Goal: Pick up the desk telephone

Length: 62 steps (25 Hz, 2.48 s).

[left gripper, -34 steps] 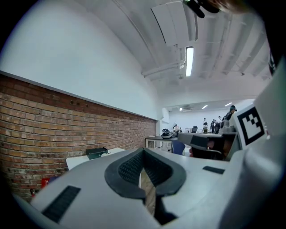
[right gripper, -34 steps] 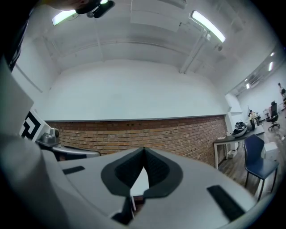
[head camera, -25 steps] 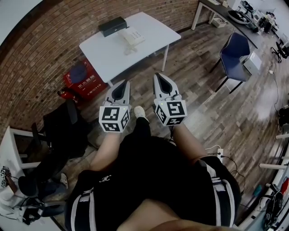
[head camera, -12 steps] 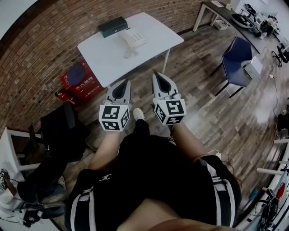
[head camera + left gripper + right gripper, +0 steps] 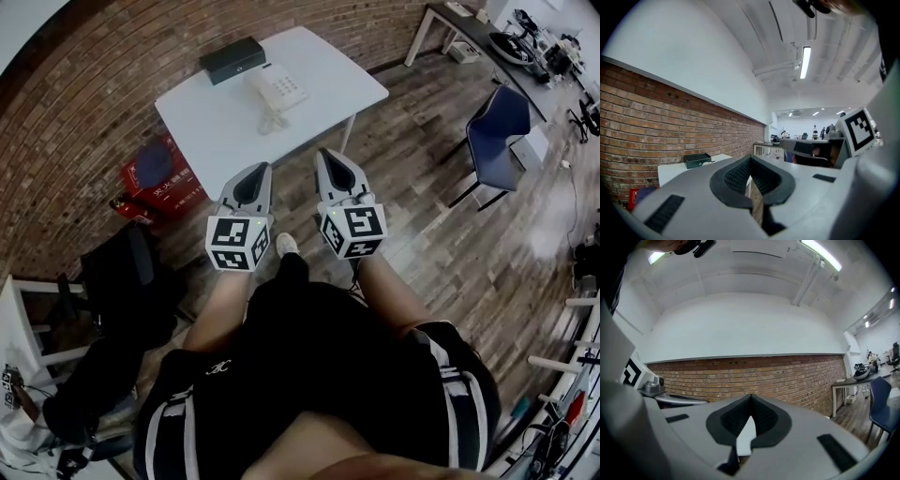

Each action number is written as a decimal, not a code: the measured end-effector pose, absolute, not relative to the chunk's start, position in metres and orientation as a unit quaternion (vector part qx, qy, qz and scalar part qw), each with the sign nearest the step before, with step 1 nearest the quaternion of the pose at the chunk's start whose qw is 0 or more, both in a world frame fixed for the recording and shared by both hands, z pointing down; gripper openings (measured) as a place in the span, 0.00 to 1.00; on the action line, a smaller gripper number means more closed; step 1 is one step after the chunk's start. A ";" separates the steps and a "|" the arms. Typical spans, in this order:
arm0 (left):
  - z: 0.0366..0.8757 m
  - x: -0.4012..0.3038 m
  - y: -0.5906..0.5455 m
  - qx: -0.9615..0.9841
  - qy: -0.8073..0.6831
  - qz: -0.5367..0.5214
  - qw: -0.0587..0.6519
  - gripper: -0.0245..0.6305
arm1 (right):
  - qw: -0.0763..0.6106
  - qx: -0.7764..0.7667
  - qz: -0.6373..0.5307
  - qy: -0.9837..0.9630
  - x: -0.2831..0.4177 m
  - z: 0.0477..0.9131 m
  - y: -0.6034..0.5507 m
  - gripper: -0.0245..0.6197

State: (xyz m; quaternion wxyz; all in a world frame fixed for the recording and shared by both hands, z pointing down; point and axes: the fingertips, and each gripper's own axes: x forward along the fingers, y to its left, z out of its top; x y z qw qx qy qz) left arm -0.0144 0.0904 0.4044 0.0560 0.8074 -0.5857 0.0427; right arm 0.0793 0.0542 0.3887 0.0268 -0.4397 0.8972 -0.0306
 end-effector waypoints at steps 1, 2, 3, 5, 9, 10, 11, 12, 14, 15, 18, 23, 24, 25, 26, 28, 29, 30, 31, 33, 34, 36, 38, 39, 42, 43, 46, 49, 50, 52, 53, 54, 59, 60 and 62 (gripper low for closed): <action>0.405 -0.017 0.082 0.807 -0.586 0.044 0.057 0.04 | 0.026 -0.440 -0.031 0.897 0.077 0.389 0.045 0.04; 0.406 -0.020 0.073 0.807 -0.586 0.045 0.059 0.04 | 0.025 -0.440 -0.032 0.897 0.074 0.390 0.037 0.04; 0.407 -0.023 0.064 0.806 -0.587 0.046 0.060 0.04 | 0.024 -0.439 -0.033 0.897 0.070 0.391 0.028 0.04; 0.409 -0.029 0.048 0.805 -0.588 0.048 0.064 0.04 | 0.020 -0.439 -0.037 0.897 0.065 0.394 0.012 0.04; 0.413 -0.045 0.015 0.802 -0.590 0.052 0.075 0.04 | 0.012 -0.438 -0.047 0.898 0.052 0.399 -0.021 0.04; 0.415 -0.049 0.007 0.801 -0.591 0.054 0.078 0.04 | 0.010 -0.438 -0.049 0.898 0.049 0.399 -0.030 0.04; 0.417 -0.053 -0.001 0.801 -0.590 0.054 0.083 0.04 | 0.008 -0.438 -0.051 0.897 0.045 0.400 -0.038 0.04; 0.419 -0.057 -0.009 0.801 -0.590 0.054 0.090 0.04 | 0.006 -0.438 -0.052 0.897 0.041 0.401 -0.047 0.04; 0.423 -0.066 -0.027 0.799 -0.590 0.050 0.106 0.04 | 0.001 -0.438 -0.056 0.897 0.033 0.403 -0.066 0.04; 0.425 -0.071 -0.035 0.798 -0.590 0.046 0.115 0.04 | -0.002 -0.438 -0.057 0.897 0.028 0.405 -0.075 0.04; 0.432 -0.087 -0.063 0.794 -0.591 0.036 0.136 0.04 | -0.012 -0.434 -0.057 0.899 0.012 0.407 -0.102 0.04; 0.438 -0.110 -0.107 0.790 -0.594 0.028 0.150 0.04 | -0.029 -0.429 -0.050 0.902 -0.008 0.406 -0.143 0.04; 0.439 -0.114 -0.115 0.790 -0.594 0.027 0.151 0.04 | -0.033 -0.429 -0.049 0.902 -0.011 0.407 -0.150 0.04; 0.440 -0.117 -0.122 0.789 -0.594 0.027 0.151 0.04 | -0.036 -0.429 -0.048 0.902 -0.015 0.408 -0.158 0.04; 0.441 -0.120 -0.129 0.790 -0.594 0.028 0.151 0.04 | -0.039 -0.429 -0.048 0.901 -0.018 0.408 -0.165 0.04; 0.443 -0.124 -0.141 0.792 -0.591 0.030 0.153 0.04 | -0.042 -0.432 -0.047 0.899 -0.023 0.410 -0.178 0.04; 0.444 -0.126 -0.147 0.793 -0.589 0.031 0.154 0.04 | -0.043 -0.436 -0.048 0.898 -0.024 0.411 -0.183 0.04; 0.446 -0.127 -0.152 0.794 -0.586 0.032 0.155 0.04 | -0.044 -0.440 -0.049 0.896 -0.024 0.412 -0.188 0.04; 0.447 -0.129 -0.156 0.795 -0.585 0.033 0.157 0.04 | -0.046 -0.443 -0.051 0.894 -0.025 0.414 -0.192 0.04; 0.450 -0.133 -0.163 0.796 -0.582 0.033 0.161 0.04 | -0.052 -0.446 -0.055 0.892 -0.028 0.418 -0.199 0.04; 0.451 -0.135 -0.167 0.796 -0.582 0.032 0.163 0.04 | -0.056 -0.447 -0.056 0.891 -0.029 0.420 -0.202 0.04; 0.452 -0.138 -0.172 0.796 -0.582 0.029 0.165 0.04 | -0.064 -0.447 -0.053 0.891 -0.032 0.422 -0.207 0.04; 0.456 -0.140 -0.174 0.794 -0.583 0.027 0.168 0.04 | -0.071 -0.445 -0.049 0.891 -0.033 0.423 -0.211 0.04; 0.459 -0.141 -0.174 0.793 -0.584 0.027 0.171 0.04 | -0.073 -0.445 -0.048 0.891 -0.033 0.424 -0.213 0.04; 0.462 -0.144 -0.175 0.789 -0.588 0.025 0.175 0.04 | -0.077 -0.441 -0.048 0.893 -0.035 0.425 -0.218 0.04; 0.463 -0.145 -0.175 0.787 -0.590 0.025 0.175 0.04 | -0.078 -0.438 -0.048 0.894 -0.036 0.426 -0.219 0.04; 0.465 -0.149 -0.179 0.779 -0.601 0.024 0.175 0.04 | -0.079 -0.427 -0.045 0.899 -0.037 0.427 -0.225 0.04; 0.466 -0.151 -0.186 0.770 -0.614 0.023 0.174 0.04 | -0.077 -0.414 -0.043 0.906 -0.037 0.428 -0.233 0.04; 0.466 -0.150 -0.188 0.767 -0.617 0.023 0.174 0.04 | -0.076 -0.410 -0.045 0.908 -0.036 0.430 -0.236 0.04; 0.467 -0.146 -0.191 0.761 -0.624 0.022 0.174 0.04 | -0.076 -0.400 -0.048 0.912 -0.034 0.433 -0.244 0.04; 0.467 -0.144 -0.193 0.758 -0.628 0.020 0.176 0.04 | -0.076 -0.394 -0.050 0.915 -0.033 0.435 -0.249 0.04; 0.467 -0.142 -0.195 0.754 -0.631 0.017 0.179 0.04 | -0.077 -0.387 -0.052 0.917 -0.032 0.437 -0.254 0.04; 0.468 -0.137 -0.210 0.735 -0.651 0.014 0.190 0.04 | -0.080 -0.356 -0.055 0.929 -0.032 0.442 -0.283 0.04; 0.469 -0.138 -0.213 0.730 -0.656 0.016 0.191 0.04 | -0.082 -0.351 -0.056 0.931 -0.034 0.444 -0.289 0.04; 0.471 -0.141 -0.219 0.720 -0.666 0.021 0.194 0.04 | -0.083 -0.341 -0.063 0.934 -0.037 0.448 -0.301 0.04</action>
